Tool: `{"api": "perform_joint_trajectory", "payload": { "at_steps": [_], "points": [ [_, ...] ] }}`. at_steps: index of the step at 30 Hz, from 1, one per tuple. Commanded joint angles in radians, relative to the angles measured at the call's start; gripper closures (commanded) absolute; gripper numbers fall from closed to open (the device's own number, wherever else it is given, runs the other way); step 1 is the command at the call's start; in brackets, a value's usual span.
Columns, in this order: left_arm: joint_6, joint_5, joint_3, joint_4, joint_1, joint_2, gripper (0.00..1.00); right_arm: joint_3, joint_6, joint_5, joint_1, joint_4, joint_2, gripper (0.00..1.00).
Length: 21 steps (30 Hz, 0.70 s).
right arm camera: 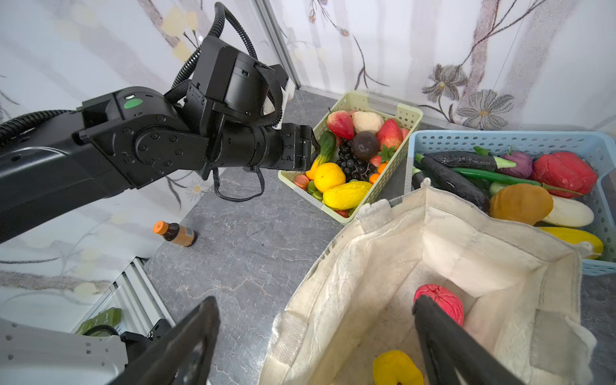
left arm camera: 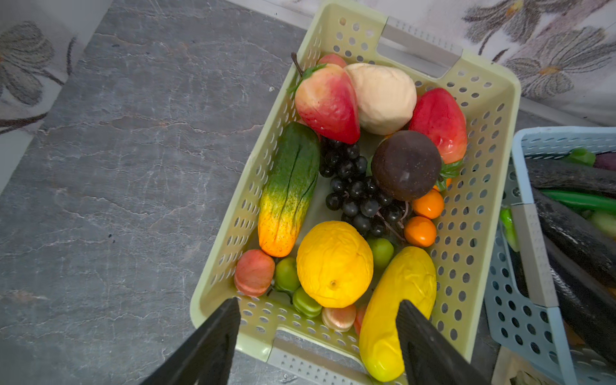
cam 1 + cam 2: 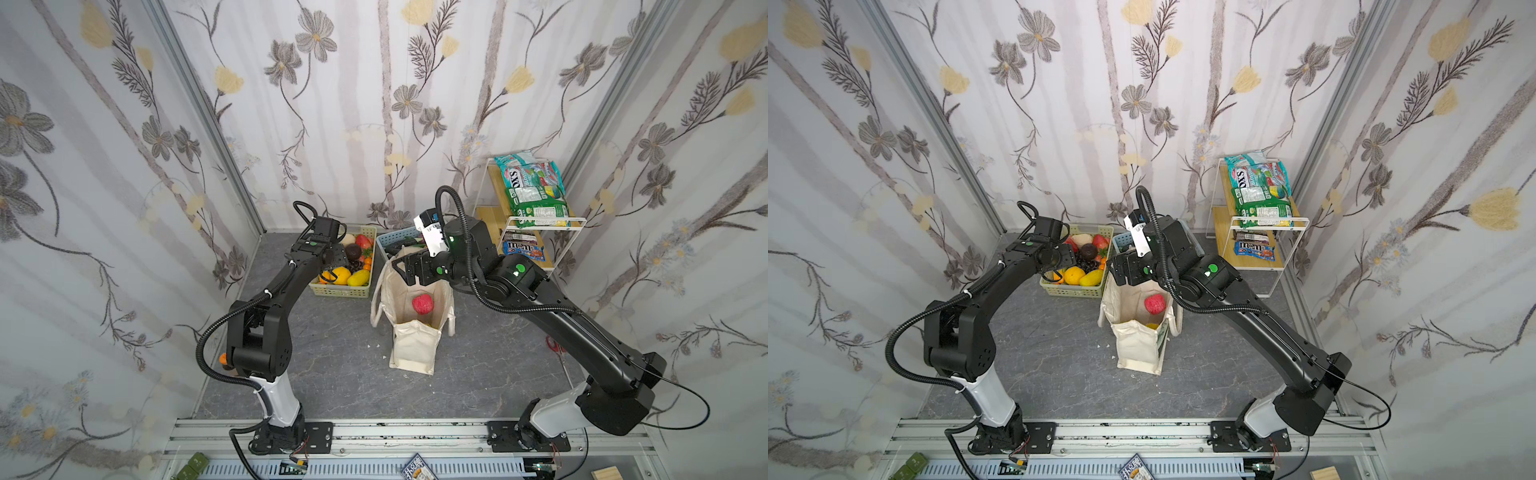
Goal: Place the food into the grocery bag and tie it
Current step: 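Move the left gripper back over the fruit basket toward the next fruit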
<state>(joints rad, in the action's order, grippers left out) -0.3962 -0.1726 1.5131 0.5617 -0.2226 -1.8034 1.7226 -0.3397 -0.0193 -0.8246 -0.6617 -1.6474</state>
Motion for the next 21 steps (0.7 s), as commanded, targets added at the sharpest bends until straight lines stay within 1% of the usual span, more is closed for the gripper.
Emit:
{"api": "perform_joint_trajectory", "payload": {
  "at_steps": [1,4,10,13,17,21],
  "points": [
    [0.003,-0.004,0.012,-0.046,0.007,-0.034,0.23,0.012,-0.024,0.016,-0.029,0.043,-0.016,0.10],
    [0.018,-0.043,0.033,-0.042,0.009,-0.078,0.25,0.015,-0.028,0.013,-0.033,0.047,-0.025,0.10],
    [0.089,-0.144,0.096,-0.024,0.007,-0.181,0.34,0.015,-0.034,0.013,-0.033,0.043,-0.026,0.10],
    [0.118,-0.185,0.114,-0.033,0.008,-0.221,0.36,0.015,-0.035,0.005,-0.034,0.045,-0.029,0.10],
    [0.168,-0.207,0.151,-0.042,0.009,-0.267,0.38,0.018,-0.034,-0.011,-0.039,0.047,-0.035,0.10],
    [0.197,-0.206,0.194,-0.047,0.014,-0.316,0.40,0.029,-0.038,-0.014,-0.041,0.043,-0.046,0.10]
  ]
}}
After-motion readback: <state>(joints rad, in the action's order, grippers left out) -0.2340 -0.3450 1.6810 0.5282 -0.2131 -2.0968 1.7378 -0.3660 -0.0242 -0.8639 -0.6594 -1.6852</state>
